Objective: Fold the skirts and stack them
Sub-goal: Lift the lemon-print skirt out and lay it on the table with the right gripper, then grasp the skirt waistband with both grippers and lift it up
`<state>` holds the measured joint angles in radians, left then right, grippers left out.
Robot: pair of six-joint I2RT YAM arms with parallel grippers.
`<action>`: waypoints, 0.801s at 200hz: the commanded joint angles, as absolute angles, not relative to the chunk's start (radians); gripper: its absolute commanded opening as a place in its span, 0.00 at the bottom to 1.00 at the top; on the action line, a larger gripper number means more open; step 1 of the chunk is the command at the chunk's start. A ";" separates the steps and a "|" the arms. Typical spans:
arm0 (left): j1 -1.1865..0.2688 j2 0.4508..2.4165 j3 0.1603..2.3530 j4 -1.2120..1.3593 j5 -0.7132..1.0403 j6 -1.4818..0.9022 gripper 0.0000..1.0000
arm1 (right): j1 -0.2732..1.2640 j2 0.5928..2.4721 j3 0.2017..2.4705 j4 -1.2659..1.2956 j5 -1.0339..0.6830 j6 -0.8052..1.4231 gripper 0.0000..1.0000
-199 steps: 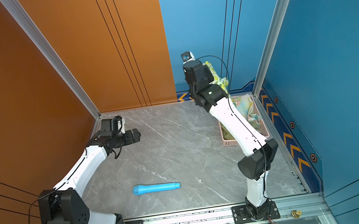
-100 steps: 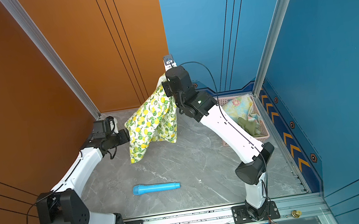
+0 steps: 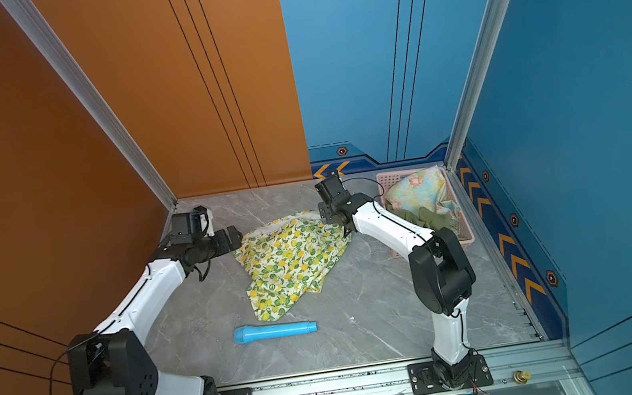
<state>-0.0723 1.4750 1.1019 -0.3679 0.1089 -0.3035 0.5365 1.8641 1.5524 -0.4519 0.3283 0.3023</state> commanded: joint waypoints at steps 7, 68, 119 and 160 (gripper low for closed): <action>-0.114 1.524 1.124 -0.418 0.072 -0.279 1.00 | 0.554 1.811 1.510 -0.447 0.254 0.340 0.88; -0.169 1.648 1.176 -0.526 -0.008 -0.274 0.97 | 0.601 1.841 1.482 -0.473 0.226 0.353 0.87; -0.178 1.758 1.217 -0.513 0.029 -0.328 0.93 | 0.589 1.866 1.461 -0.493 0.235 0.363 0.86; -0.209 1.839 1.245 -0.445 0.066 -0.371 0.85 | 0.572 1.874 1.456 -0.492 0.225 0.364 0.85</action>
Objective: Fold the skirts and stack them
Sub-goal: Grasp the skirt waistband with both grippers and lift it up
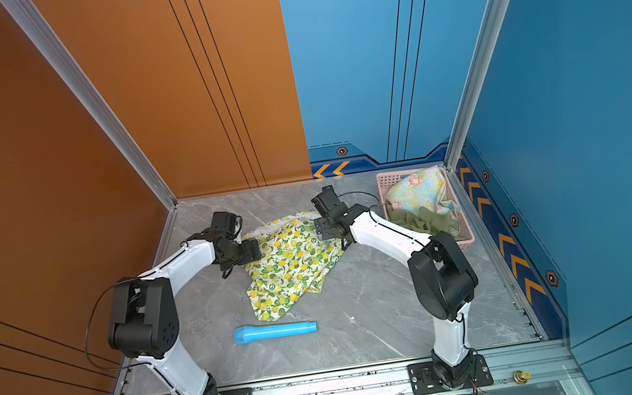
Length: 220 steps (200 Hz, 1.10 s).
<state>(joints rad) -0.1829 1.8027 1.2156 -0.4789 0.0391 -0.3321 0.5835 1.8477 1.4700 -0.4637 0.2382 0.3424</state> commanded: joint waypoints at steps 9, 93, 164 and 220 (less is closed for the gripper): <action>-0.214 1.855 1.249 -0.427 0.065 -0.381 0.76 | 0.568 1.877 1.453 -0.490 0.219 0.364 0.85; -0.240 1.866 1.301 -0.321 0.085 -0.381 0.00 | 0.516 1.983 1.519 -0.469 0.168 0.408 0.83; -0.233 1.725 1.253 -0.270 0.107 -0.378 0.00 | 0.462 2.226 1.734 -0.421 0.115 0.441 0.61; -0.227 1.570 1.329 -0.288 0.125 -0.372 0.00 | 0.472 2.082 1.766 -0.396 0.167 0.354 0.00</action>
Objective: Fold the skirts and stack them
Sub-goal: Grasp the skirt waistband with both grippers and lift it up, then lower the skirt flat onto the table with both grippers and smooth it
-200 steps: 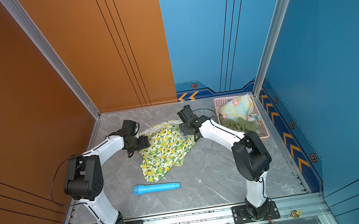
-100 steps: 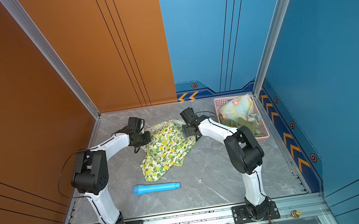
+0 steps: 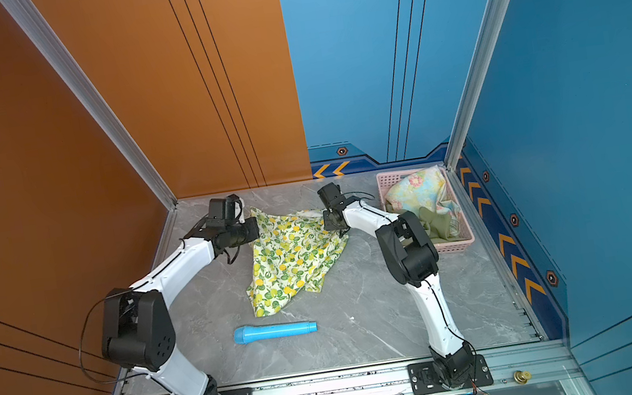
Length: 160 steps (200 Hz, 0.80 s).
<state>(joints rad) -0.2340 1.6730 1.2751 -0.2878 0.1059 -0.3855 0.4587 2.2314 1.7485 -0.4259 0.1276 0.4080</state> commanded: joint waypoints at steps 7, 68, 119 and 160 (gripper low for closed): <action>-0.227 1.546 1.329 -0.289 0.124 -0.369 0.00 | 0.478 2.020 1.745 -0.391 0.180 0.345 0.00; -0.234 1.310 1.309 -0.305 0.135 -0.361 0.00 | 0.584 1.646 1.626 -0.377 0.372 0.242 0.00; -0.146 1.348 1.385 -0.322 0.186 -0.388 0.00 | 0.526 1.643 1.778 -0.490 0.313 0.292 0.00; -0.047 1.687 1.556 -0.305 0.298 -0.440 0.44 | 0.430 1.984 2.086 -0.555 0.138 0.379 0.06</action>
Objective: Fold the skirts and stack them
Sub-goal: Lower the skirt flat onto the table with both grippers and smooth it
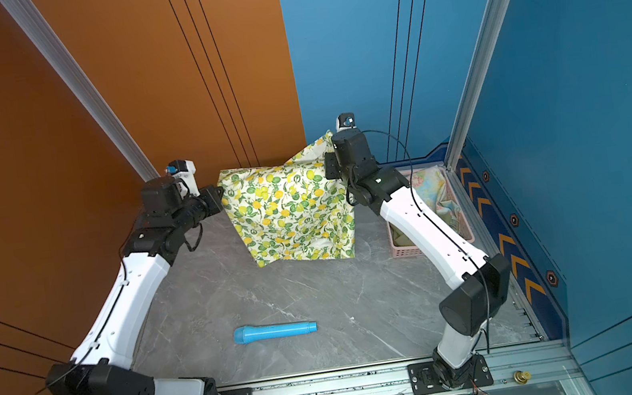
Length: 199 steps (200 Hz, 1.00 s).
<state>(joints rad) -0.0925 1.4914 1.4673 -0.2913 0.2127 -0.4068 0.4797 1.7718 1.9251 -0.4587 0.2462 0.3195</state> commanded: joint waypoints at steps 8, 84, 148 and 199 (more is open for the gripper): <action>-0.036 1.768 1.624 -0.341 0.327 -0.443 0.57 | 0.419 2.080 2.191 -0.599 0.103 0.382 0.23; -0.084 1.746 1.514 -0.496 0.212 -0.340 0.79 | 0.437 2.002 1.936 -0.644 0.143 0.367 0.84; -0.291 1.567 1.237 -0.571 0.091 -0.330 0.76 | 0.442 1.792 1.519 -0.583 0.158 0.421 0.82; -0.446 1.470 1.052 -0.594 0.036 -0.478 0.71 | 0.443 1.748 1.419 -0.554 0.131 0.461 0.80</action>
